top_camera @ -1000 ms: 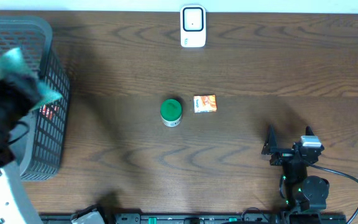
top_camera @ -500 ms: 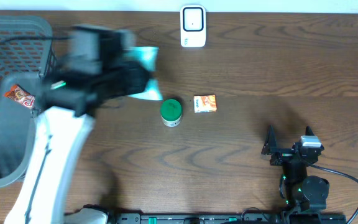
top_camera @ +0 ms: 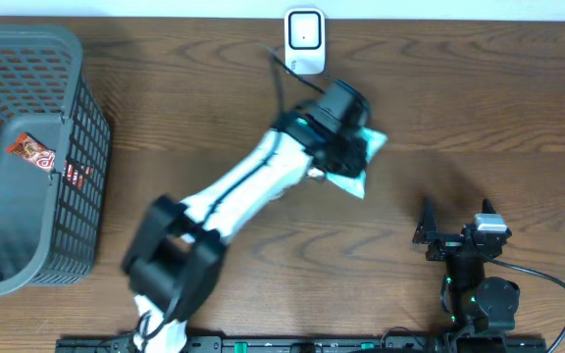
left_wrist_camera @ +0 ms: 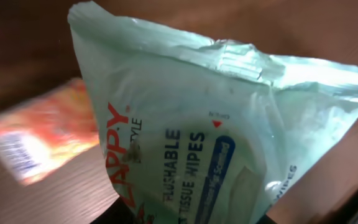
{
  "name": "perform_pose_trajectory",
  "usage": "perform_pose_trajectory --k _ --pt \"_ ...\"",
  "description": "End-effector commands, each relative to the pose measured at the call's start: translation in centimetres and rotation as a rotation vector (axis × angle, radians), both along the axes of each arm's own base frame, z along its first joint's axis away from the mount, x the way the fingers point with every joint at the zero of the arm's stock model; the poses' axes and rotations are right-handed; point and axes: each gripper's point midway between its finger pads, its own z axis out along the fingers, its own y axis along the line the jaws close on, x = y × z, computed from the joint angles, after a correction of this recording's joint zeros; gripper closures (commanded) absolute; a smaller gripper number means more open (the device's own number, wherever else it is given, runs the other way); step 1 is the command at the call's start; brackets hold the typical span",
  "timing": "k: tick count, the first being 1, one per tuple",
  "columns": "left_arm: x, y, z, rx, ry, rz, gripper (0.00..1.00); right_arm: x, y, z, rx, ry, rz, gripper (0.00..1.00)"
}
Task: Scan the item barcode
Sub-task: 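Carry the wipes pack right of the Kleenex pack and release it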
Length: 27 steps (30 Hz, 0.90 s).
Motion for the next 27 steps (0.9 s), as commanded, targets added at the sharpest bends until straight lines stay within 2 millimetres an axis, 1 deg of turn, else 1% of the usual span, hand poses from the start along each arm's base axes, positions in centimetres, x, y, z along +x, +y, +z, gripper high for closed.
perform_pose_trajectory --k 1,4,8,9,10,11,12,14,16,18,20,22,23,25,27 --pt "-1.5 -1.7 -2.6 0.021 0.033 -0.042 0.71 0.0 0.1 0.0 -0.005 -0.002 0.002 0.01" --pt "-2.3 -2.7 -4.6 0.046 0.041 -0.065 0.71 0.0 0.1 0.0 -0.005 -0.002 0.002 0.01" --pt "-2.8 -2.8 -6.6 0.119 0.02 -0.067 0.7 0.0 0.1 0.0 -0.005 -0.002 0.002 0.01" --pt "-2.9 -2.8 -6.7 0.124 0.017 -0.069 0.7 0.0 0.1 0.0 -0.005 -0.002 0.002 0.01" --pt "-2.9 -2.9 -6.8 0.134 0.008 -0.069 0.58 0.0 0.1 0.0 -0.005 -0.002 0.002 0.01" --pt "-2.8 -2.8 -6.8 0.143 -0.001 -0.066 0.44 0.0 0.1 0.0 -0.005 -0.002 0.002 0.01" --pt "-2.7 -2.8 -6.7 0.149 -0.015 -0.063 0.34 0.0 0.1 0.0 -0.005 -0.002 0.002 0.01" --pt "-2.4 -2.8 -6.1 0.149 -0.036 -0.067 0.2 0.0 0.1 0.0 -0.005 -0.002 0.002 0.01" --pt "-2.1 -2.9 -5.0 0.137 -0.056 -0.068 0.09 0.0 0.1 0.0 -0.005 -0.002 0.002 0.01" --pt "-1.6 -3.0 -3.4 0.119 -0.082 -0.073 0.04 0.0 0.1 0.0 -0.005 -0.002 0.002 0.01" --pt "-1.1 -2.9 -1.3 0.092 -0.113 -0.067 0.0 0.0 0.1 0.0 -0.005 -0.002 0.002 0.01" --pt "-0.3 -2.3 1.3 0.064 -0.162 -0.048 0.02 0.0 0.1 0.0 -0.005 -0.002 0.002 0.01" --pt "0.3 -1.6 3.0 0.056 -0.198 -0.027 0.02 0.0 0.1 0.0 -0.005 -0.002 0.002 0.01" --pt "1.1 -0.5 5.6 0.039 -0.251 0.001 0.02 0.0 0.1 0.0 -0.005 -0.002 0.002 0.01" --pt "1.4 0.6 8.8 0.005 -0.307 0.007 0.02 0.0 0.1 0.0 -0.005 -0.002 0.002 0.01"
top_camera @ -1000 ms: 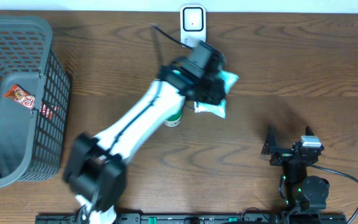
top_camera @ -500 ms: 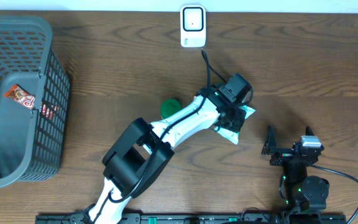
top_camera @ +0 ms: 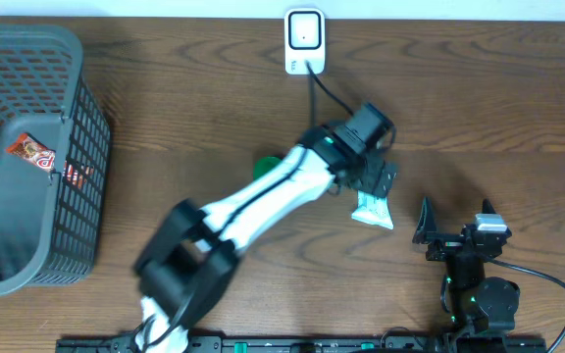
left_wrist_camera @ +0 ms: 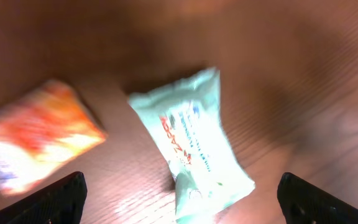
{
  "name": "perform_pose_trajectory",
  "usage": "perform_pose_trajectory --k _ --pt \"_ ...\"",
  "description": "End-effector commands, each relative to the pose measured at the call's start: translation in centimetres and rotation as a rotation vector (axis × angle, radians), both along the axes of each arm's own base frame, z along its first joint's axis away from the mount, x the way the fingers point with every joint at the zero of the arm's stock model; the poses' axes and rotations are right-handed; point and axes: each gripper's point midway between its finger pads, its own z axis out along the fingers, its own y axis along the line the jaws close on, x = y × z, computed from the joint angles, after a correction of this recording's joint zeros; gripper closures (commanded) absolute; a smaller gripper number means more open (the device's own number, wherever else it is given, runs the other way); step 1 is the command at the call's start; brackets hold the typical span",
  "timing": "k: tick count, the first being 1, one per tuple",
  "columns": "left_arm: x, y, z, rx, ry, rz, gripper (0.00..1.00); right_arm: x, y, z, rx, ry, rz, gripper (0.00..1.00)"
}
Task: Scan the item barcode
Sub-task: 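Carry the wipes pack right of the Kleenex pack and release it, then reach the left gripper into the basket toward the red TOP bar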
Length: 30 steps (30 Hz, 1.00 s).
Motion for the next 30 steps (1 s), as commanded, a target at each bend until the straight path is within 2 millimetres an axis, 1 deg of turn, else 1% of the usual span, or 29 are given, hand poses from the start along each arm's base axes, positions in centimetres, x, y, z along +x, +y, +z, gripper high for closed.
perform_pose_trajectory --k 1,4,5,6,7,8,9,10,11,14,15,19,22,24,26,30 --pt "1.9 2.1 8.9 -0.086 -0.186 0.018 0.02 0.0 0.1 0.0 -0.005 -0.002 0.002 0.01" --pt "2.1 5.3 14.0 -0.108 -0.292 0.04 0.02 0.0 0.1 0.0 -0.005 -0.002 0.002 0.01" --pt "2.3 7.2 15.8 -0.092 -0.343 0.079 0.02 0.0 0.1 0.0 -0.005 -0.002 0.002 0.01" --pt "2.5 8.9 17.1 -0.068 -0.386 0.117 0.02 0.0 0.1 0.0 -0.005 -0.002 0.002 0.01" --pt "2.6 11.0 18.6 -0.038 -0.434 0.163 0.02 0.0 0.1 0.0 -0.005 -0.002 0.002 0.01" --pt "2.7 13.7 20.1 0.001 -0.485 0.226 0.02 0.0 0.1 0.0 -0.005 -0.002 0.002 0.01" --pt "2.6 16.9 21.9 0.043 -0.536 0.312 0.02 0.0 0.1 0.0 -0.005 -0.002 0.002 0.01" --pt "2.5 18.7 22.8 0.063 -0.561 0.358 0.02 0.0 0.1 0.0 -0.005 -0.002 0.002 0.01" --pt "2.1 21.6 24.1 0.094 -0.595 0.432 0.02 0.0 0.1 0.0 -0.005 -0.002 0.002 0.01" --pt "0.5 28.5 26.6 0.154 -0.645 0.603 0.02 0.0 0.1 0.0 -0.005 -0.002 0.002 0.01" --pt "-0.4 31.2 27.2 0.167 -0.647 0.675 0.02 0.0 0.1 0.0 -0.005 -0.002 0.002 0.01" --pt "-3.8 39.5 28.0 0.187 -0.62 0.967 0.02 0.0 0.1 0.0 -0.005 -0.002 0.002 0.01" --pt "-6.6 44.9 28.0 0.225 -0.593 1.184 0.02 0.0 0.1 0.0 -0.005 -0.002 0.002 0.01" --pt "-8.0 47.2 27.7 0.241 -0.566 1.294 0.02 0.0 0.1 0.0 -0.005 -0.002 0.002 0.01" --pt "-9.3 49.4 26.8 0.255 -0.518 1.412 0.02 0.0 0.1 0.0 -0.005 -0.002 0.002 0.01" --pt "-10.5 52.4 24.9 0.29 -0.416 1.563 0.02 0.0 0.1 0.0 -0.005 -0.002 0.002 0.01"
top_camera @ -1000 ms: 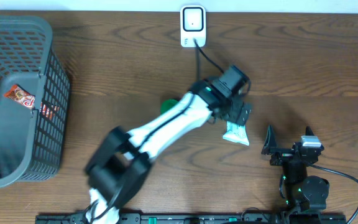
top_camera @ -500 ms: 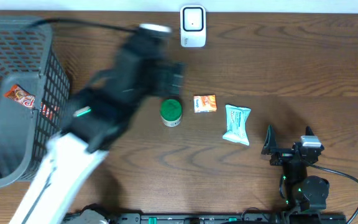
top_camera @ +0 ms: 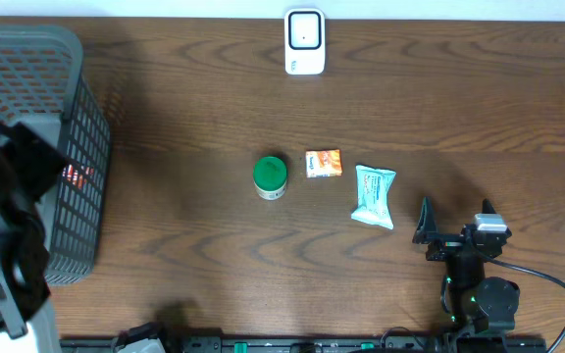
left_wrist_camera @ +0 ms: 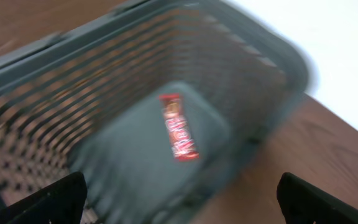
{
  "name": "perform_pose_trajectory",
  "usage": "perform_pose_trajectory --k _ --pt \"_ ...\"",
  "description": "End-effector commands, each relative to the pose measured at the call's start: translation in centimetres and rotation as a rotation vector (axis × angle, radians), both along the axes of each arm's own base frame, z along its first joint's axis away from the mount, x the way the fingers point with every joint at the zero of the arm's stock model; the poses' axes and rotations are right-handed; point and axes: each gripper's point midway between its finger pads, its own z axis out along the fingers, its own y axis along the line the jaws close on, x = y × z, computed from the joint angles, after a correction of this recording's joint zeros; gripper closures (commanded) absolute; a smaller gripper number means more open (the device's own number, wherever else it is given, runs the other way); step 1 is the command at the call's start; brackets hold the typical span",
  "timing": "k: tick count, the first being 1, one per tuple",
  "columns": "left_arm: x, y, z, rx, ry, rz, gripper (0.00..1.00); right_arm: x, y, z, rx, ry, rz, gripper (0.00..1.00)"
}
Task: Scan the item barcode
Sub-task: 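Reach the left gripper into the basket toward the red TOP bar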
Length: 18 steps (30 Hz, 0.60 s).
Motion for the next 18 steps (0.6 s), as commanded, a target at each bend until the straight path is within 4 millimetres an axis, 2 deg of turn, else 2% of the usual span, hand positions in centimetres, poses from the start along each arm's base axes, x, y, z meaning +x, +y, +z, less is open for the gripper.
perform_pose_trajectory --k 1,3,10,14,18 --pt "-0.5 2.6 -1.3 -0.066 0.018 0.151 0.02 0.0 0.1 0.0 -0.005 -0.002 0.002 0.01" --pt "-0.3 3.6 -2.6 -0.099 0.057 0.19 0.02 0.0 0.1 0.0 -0.005 -0.002 0.002 0.01" --pt "3.6 5.0 -9.7 -0.391 0.179 0.145 0.02 0.0 0.1 0.0 -0.005 -0.002 0.002 0.01" --pt "4.8 6.3 -15.0 -0.52 0.301 0.18 0.02 0.0 0.1 0.0 -0.005 -0.002 0.002 0.01" --pt "6.0 7.1 -19.3 -0.582 0.401 0.203 0.02 0.0 0.1 0.0 -0.005 -0.002 0.002 0.01"
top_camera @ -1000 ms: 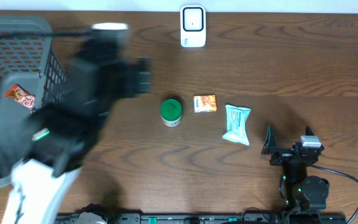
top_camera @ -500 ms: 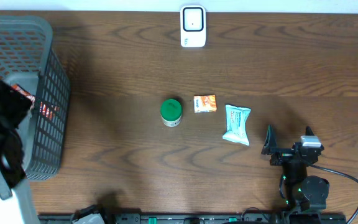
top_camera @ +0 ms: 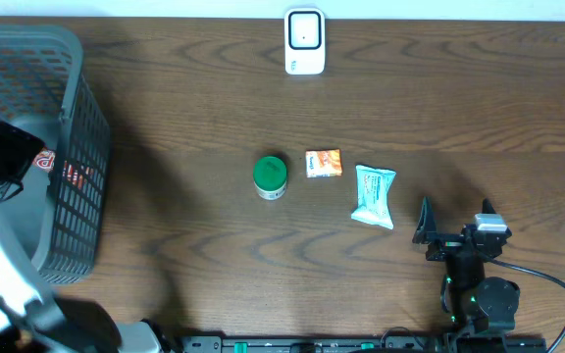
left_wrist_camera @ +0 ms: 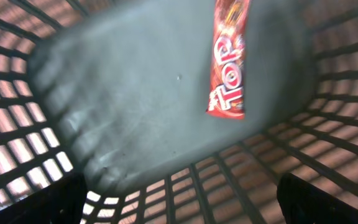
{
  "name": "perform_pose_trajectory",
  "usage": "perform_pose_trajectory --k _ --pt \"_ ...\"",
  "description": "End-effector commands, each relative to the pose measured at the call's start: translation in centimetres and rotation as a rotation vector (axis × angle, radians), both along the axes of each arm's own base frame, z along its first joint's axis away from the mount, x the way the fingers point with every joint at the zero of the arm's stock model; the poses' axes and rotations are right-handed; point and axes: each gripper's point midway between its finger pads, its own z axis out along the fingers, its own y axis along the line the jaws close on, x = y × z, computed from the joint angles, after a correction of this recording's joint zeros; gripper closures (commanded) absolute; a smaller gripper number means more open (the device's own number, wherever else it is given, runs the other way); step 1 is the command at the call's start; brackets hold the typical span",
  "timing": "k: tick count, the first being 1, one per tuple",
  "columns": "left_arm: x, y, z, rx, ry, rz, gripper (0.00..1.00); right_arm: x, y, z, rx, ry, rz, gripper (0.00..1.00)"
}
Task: Scan the item barcode
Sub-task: 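Reach the left gripper into the basket toward the red TOP bar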
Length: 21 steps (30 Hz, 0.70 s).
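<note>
A red snack bar (left_wrist_camera: 230, 68) marked "Top" lies on the grey floor of the basket (left_wrist_camera: 135, 93). My left gripper (left_wrist_camera: 179, 208) hangs inside the basket, open, with nothing between its fingers; the bar is ahead of it and slightly right. From overhead the left gripper (top_camera: 8, 157) sits over the basket (top_camera: 27, 39) with the bar (top_camera: 43, 158) just beside it. The white scanner (top_camera: 304, 41) stands at the table's far edge. My right gripper (top_camera: 452, 227) rests open near the front right.
On the table's middle lie a green-lidded can (top_camera: 270, 176), an orange packet (top_camera: 323, 163) and a pale green wipes pack (top_camera: 373, 195). The basket's mesh walls (left_wrist_camera: 328, 162) close round the left gripper on all sides.
My left gripper was above the basket's rim with the red bar small and far off. Now it is down inside the basket, close over the bar, still open.
My left gripper held the wipes pack below the scanner. Then it was open, with the pack lying on the table right of the orange packet. Then it was at the far left above the basket, and now it is down inside it by the red bar.
</note>
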Motion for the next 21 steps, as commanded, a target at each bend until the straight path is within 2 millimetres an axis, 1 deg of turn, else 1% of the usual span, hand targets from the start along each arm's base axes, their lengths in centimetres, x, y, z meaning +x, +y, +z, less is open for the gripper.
perform_pose_trajectory --k 1,4,6,8,10,16,21 --pt "1.2 0.0 -3.7 -0.098 0.054 0.018 0.02 0.0 0.1 0.0 -0.005 -0.001 0.002 0.01" --pt "1.8 0.5 -6.6 -0.14 0.108 0.037 0.02 0.0 0.1 0.0 -0.005 -0.001 0.002 0.01" --pt "2.1 0.7 -8.2 -0.16 0.138 0.037 0.02 0.0 0.1 0.0 -0.005 -0.001 0.002 0.01" --pt "2.5 0.9 -9.5 -0.172 0.156 0.038 0.02 0.0 0.1 0.0 -0.005 -0.001 0.002 0.01" --pt "3.0 1.2 -10.5 -0.174 0.159 0.038 0.02 0.0 0.1 0.0 -0.005 -0.001 0.002 0.01" --pt "4.8 2.2 -11.8 -0.15 0.123 0.03 0.02 0.0 0.1 0.0 -0.005 -0.001 0.002 0.01" --pt "6.9 2.0 -12.0 -0.117 0.078 -0.003 0.02 0.0 0.1 0.0 -0.005 -0.001 0.002 0.01"
